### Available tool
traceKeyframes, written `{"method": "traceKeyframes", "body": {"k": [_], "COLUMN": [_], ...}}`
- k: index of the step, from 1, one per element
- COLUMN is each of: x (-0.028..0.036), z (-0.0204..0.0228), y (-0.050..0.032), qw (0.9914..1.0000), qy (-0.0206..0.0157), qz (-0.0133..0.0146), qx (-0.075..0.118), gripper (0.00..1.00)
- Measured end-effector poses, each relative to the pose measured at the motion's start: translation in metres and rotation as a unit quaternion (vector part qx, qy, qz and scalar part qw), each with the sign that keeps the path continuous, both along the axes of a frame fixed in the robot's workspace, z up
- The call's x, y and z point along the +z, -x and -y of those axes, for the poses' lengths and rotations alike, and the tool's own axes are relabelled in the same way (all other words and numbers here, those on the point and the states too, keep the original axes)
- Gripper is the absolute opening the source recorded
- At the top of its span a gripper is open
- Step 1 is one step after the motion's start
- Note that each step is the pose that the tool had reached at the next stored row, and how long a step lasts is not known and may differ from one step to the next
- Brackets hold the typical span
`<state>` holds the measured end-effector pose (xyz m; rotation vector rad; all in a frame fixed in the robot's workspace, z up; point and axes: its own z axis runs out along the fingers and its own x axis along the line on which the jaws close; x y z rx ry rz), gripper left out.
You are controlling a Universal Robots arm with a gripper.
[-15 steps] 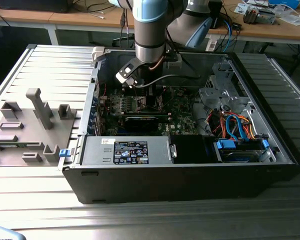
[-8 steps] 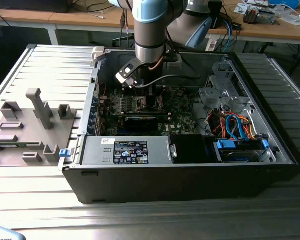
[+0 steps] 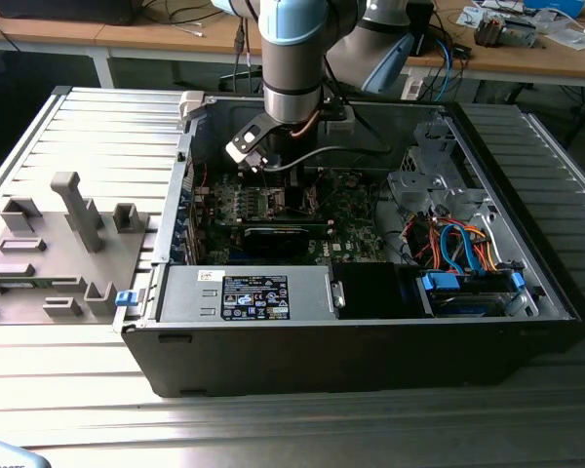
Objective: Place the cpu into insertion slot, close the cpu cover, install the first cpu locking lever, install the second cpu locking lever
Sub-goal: 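Place the cpu into insertion slot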
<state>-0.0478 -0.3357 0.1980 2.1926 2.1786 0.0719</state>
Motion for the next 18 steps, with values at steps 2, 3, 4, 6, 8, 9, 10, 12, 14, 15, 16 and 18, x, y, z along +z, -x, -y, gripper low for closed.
{"method": "traceKeyframes", "body": {"k": [2, 3, 4, 6, 8, 9, 10, 12, 14, 15, 16, 18], "x": [0.0001, 0.0001, 0.0002, 0.0006, 0.0007, 0.0007, 0.0008, 0.001, 0.0009, 0.0009, 0.0009, 0.001], "z": [0.0001, 0.0001, 0.0001, 0.0, 0.0001, 0.0001, 0.0001, 0.0002, 0.0001, 0.0001, 0.0001, 0.0001], "y": [0.0, 0.0, 0.0, -0.0001, 0.0, 0.0, 0.0, 0.0, 0.0, 0.0, 0.0, 0.0], "qw": [1.0, 1.0, 1.0, 1.0, 1.0, 1.0, 1.0, 1.0, 1.0, 1.0, 1.0, 1.0], "qy": [0.0001, 0.0001, 0.0001, 0.0, 0.0001, 0.0001, 0.0001, 0.0005, 0.0002, 0.0001, 0.0001, 0.0001], "qz": [-0.0001, -0.0001, -0.0001, 0.0, -0.0001, -0.0001, -0.0001, -0.0002, -0.0001, -0.0001, -0.0001, -0.0001], "qx": [0.0, 0.0, 0.0, 0.0, 0.0, 0.0, 0.0, 0.0, 0.0, 0.0, 0.0, 0.0], "gripper": [0.62, 0.62, 0.62, 0.62, 0.62, 0.62, 0.62, 0.6, 0.54, 0.54, 0.54, 0.54]}}
